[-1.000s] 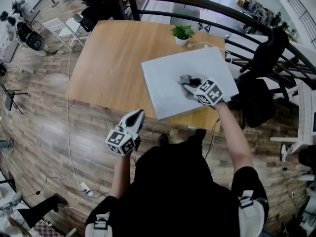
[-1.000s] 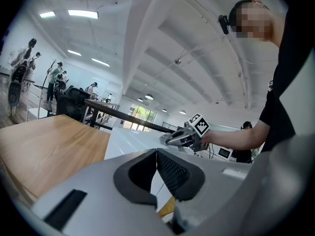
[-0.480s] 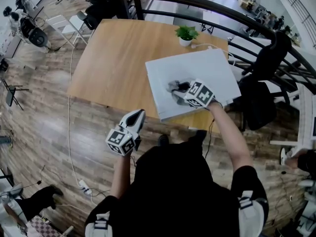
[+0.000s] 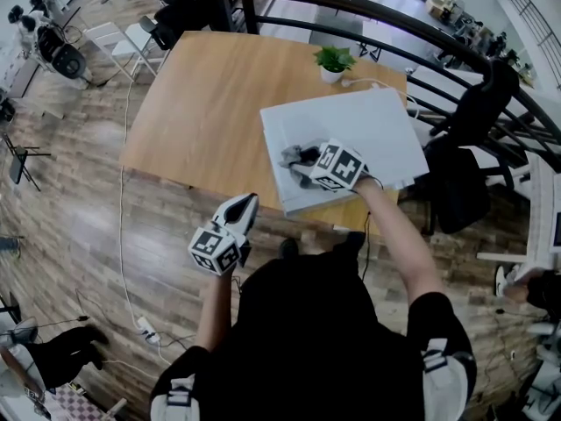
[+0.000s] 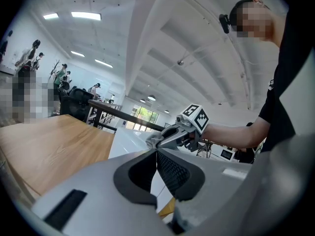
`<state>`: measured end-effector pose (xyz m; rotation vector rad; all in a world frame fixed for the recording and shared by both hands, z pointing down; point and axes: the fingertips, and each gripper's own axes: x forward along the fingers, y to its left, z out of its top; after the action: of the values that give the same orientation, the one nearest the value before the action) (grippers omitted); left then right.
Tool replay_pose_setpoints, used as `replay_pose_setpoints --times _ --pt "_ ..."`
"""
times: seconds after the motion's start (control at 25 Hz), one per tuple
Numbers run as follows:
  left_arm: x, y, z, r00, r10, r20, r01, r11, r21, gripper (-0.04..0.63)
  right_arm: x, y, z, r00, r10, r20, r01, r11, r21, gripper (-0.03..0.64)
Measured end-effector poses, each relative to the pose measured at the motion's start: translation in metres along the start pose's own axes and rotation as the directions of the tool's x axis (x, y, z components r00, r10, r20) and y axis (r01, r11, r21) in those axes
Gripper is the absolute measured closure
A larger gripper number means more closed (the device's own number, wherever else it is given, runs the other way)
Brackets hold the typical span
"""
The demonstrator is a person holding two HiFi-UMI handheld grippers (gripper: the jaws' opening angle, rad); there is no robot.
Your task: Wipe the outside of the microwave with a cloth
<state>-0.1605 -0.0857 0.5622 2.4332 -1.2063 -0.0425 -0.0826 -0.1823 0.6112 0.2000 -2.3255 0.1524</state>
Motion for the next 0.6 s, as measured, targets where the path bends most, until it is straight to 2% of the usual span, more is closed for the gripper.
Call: replay_pose_setpoints --times 0.16,0.6 --pt "-0.001 -0.001 0.0 1.0 0.004 0.001 -0.004 1.0 -0.005 0.592 0.011 0.005 0.008 1.0 0.022 -0.011 -0.023 0.999 -0.024 0.558" --pt "-0.008 0.005 -0.001 1.0 0.023 0.01 -0.023 1.0 -0.005 0.592 0.024 -0.006 0.017 0.999 0.049 -0.023 -0.049 0.999 0.012 0.558"
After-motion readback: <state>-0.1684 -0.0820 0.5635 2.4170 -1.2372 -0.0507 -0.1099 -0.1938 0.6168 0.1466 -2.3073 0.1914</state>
